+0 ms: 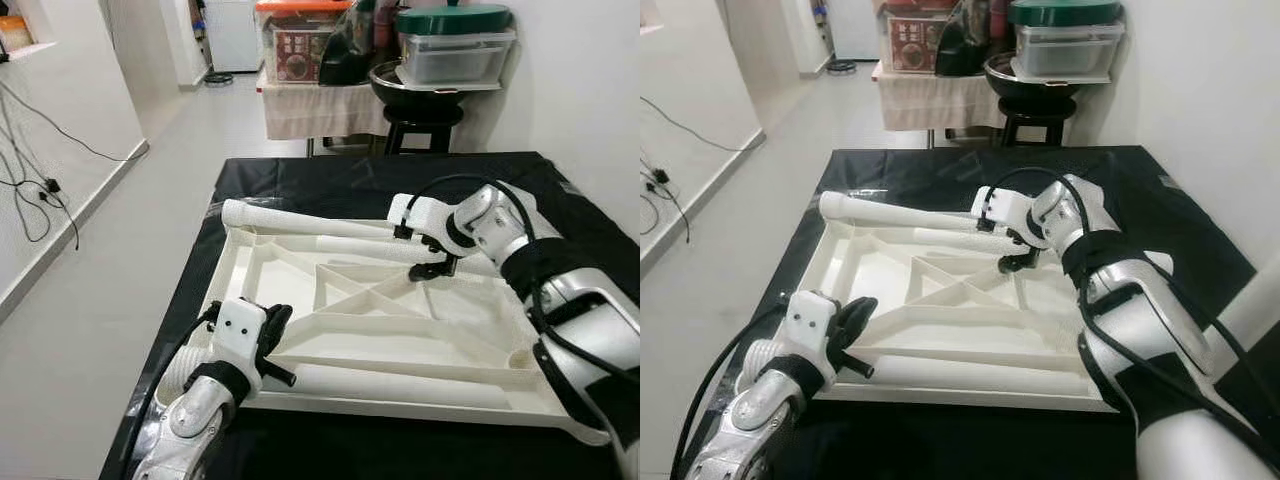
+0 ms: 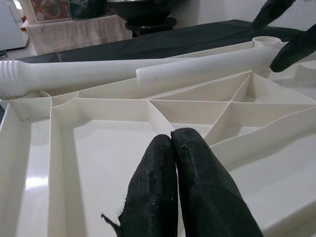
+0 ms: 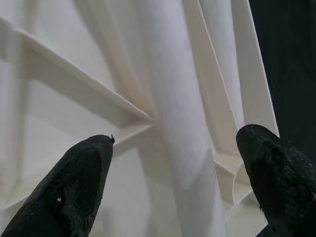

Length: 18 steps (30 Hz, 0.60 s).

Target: Building children table

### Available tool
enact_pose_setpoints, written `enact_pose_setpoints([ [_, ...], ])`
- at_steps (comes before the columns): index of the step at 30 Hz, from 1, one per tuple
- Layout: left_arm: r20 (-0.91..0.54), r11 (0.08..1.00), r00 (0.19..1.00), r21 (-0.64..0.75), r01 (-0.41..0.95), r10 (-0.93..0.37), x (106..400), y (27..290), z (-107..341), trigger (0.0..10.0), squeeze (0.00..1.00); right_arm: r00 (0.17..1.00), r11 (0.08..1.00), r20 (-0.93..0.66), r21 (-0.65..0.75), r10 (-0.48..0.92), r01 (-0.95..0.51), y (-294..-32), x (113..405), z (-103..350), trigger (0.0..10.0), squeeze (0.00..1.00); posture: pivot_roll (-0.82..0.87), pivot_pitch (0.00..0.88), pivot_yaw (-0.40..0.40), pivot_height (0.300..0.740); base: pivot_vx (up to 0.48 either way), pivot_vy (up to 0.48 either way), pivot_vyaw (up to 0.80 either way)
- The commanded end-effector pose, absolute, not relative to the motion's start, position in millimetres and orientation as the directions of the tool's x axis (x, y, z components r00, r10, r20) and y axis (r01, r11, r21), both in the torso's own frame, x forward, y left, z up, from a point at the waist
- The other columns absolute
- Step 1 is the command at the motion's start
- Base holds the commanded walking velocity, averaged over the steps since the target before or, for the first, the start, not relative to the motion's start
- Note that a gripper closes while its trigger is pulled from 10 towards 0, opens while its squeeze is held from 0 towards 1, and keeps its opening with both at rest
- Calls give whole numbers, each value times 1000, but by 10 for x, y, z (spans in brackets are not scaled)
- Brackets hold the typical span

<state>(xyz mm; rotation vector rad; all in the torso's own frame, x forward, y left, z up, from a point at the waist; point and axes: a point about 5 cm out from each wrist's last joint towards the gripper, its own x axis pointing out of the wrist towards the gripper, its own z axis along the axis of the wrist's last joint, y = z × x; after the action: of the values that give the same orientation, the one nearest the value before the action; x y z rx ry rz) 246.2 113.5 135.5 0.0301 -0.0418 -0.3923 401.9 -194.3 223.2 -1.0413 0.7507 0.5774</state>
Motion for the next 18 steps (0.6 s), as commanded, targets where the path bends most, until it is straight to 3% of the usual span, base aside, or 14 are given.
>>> enact_pose_setpoints([
  [1, -53, 927, 926, 33, 375, -373, 2413, 1163, 1200, 10000, 0, 627, 408, -778, -560, 41, -721, -1949, 4031, 2211, 10000, 0, -45, 65, -13, 740, 0, 0, 0],
  [10, -56, 926, 925, 26, 377, -376, 2360, 1158, 1216, 10000, 0, 633, 325, -768, -626, -98, -709, -2051, 4029, 2080, 10000, 0, -46, 81, -15, 740, 0, 0, 0],
  [11, -56, 926, 925, 23, 377, -375, 2348, 1153, 1220, 10000, 0, 646, 321, -756, -641, -108, -697, -2044, 4036, 2073, 8314, 0, -44, 86, -15, 740, 0, 0, 0],
  [12, -56, 926, 925, 21, 376, -375, 2340, 1150, 1224, 10000, 0, 653, 321, -749, -649, -112, -690, -2038, 4041, 2070, 8314, 0, -44, 86, -15, 740, 0, 0, 0],
  [13, -55, 926, 925, 19, 377, -375, 2326, 1142, 1227, 10000, 0, 662, 317, -740, -659, -115, -682, -2031, 4046, 2065, 3725, 0, -38, 92, -16, 740, 0, 0, 0],
  [14, -55, 926, 925, 19, 377, -375, 2326, 1142, 1227, 10000, 0, 662, 317, -740, -659, -115, -682, -2031, 4046, 2065, 3725, 0, -38, 92, -16, 740, 0, 0, 0],
  [15, -56, 926, 925, 17, 376, -375, 2316, 1137, 1229, 10000, 0, 672, 316, -731, -669, -118, -673, -2023, 4052, 2061, 0, 0, -38, 92, -16, 740, 0, 0, 0],
  [18, -58, 926, 925, 13, 376, -375, 2293, 1130, 1231, 10000, 0, 677, 300, -724, -680, -130, -669, -2023, 4055, 2054, 0, 0, -36, 96, -17, 740, 0, 0, 0],
])
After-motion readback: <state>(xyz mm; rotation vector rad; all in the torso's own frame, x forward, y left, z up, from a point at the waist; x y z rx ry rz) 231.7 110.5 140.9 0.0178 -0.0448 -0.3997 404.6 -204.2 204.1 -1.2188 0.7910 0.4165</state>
